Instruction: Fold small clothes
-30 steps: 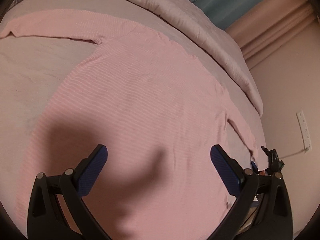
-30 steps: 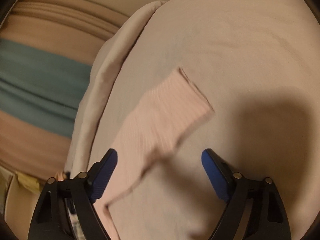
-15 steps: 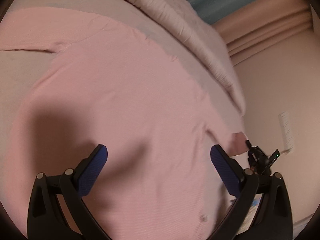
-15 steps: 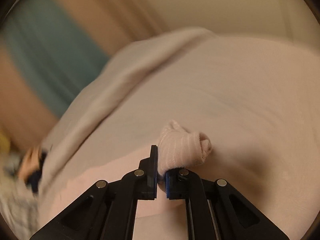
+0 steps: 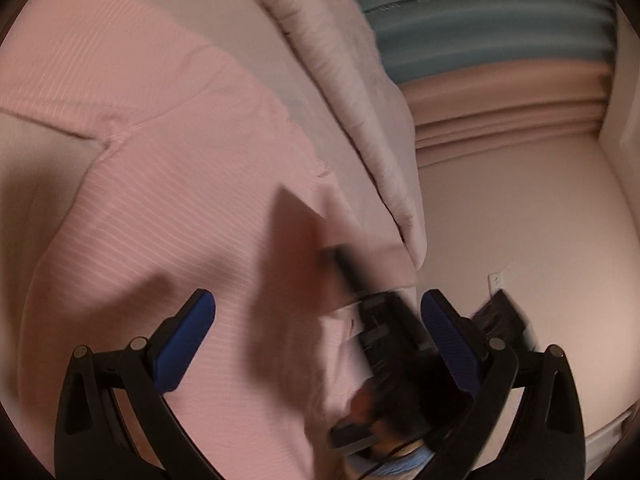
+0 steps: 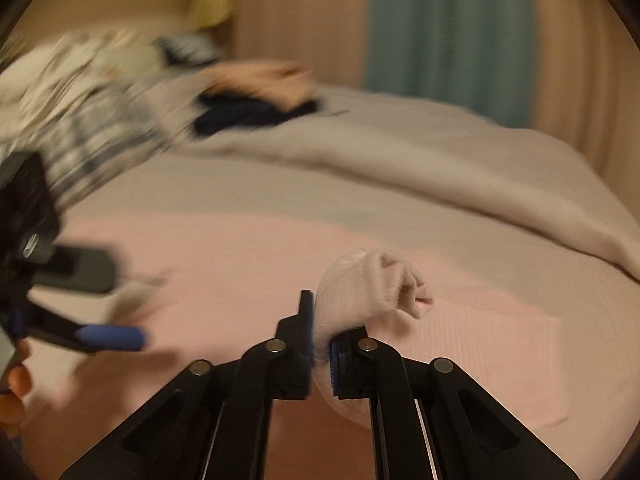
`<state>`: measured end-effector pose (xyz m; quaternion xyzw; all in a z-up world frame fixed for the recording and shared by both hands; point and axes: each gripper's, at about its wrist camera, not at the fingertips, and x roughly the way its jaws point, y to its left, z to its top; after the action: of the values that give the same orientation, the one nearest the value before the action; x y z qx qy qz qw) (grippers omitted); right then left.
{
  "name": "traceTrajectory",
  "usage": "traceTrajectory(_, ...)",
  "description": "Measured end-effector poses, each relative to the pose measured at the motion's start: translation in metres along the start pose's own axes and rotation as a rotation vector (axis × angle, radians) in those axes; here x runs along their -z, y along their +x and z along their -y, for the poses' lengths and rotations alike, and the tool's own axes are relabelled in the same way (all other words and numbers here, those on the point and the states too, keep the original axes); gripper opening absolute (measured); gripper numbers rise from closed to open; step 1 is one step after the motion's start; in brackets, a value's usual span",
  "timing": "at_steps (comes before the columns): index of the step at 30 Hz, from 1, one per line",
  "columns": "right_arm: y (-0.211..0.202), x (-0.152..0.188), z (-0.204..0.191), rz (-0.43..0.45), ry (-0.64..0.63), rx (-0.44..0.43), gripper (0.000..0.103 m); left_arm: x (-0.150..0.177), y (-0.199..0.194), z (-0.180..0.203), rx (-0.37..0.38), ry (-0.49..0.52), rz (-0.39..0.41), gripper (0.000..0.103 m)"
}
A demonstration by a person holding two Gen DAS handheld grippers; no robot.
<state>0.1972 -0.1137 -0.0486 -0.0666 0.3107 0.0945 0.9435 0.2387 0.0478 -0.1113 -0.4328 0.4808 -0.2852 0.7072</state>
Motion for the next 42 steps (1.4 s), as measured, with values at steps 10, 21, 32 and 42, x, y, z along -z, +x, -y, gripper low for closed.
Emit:
traceTrajectory(10, -0.014, 0.021, 0.024, -0.023, 0.185, -0.253, 0.071, -0.003, 0.027, -0.012, 0.028, -0.006, -0.080, 0.103)
traceTrajectory(21, -0.047, 0.074, 0.083, 0.093, 0.455, -0.161, 0.071, -0.015, 0.073, 0.008, -0.301, 0.151, -0.056, 0.005)
traceTrajectory(32, 0.001, 0.072, 0.134, -0.005, 0.608, -0.174, 0.073, -0.056, -0.008, 0.024, -0.362, 0.259, 0.325, 0.004)
traceTrajectory(42, 0.003, 0.083, 0.141, -0.025, 0.723, -0.097, 0.073, -0.086, -0.027, -0.062, -0.529, 0.073, 0.259, 0.020)
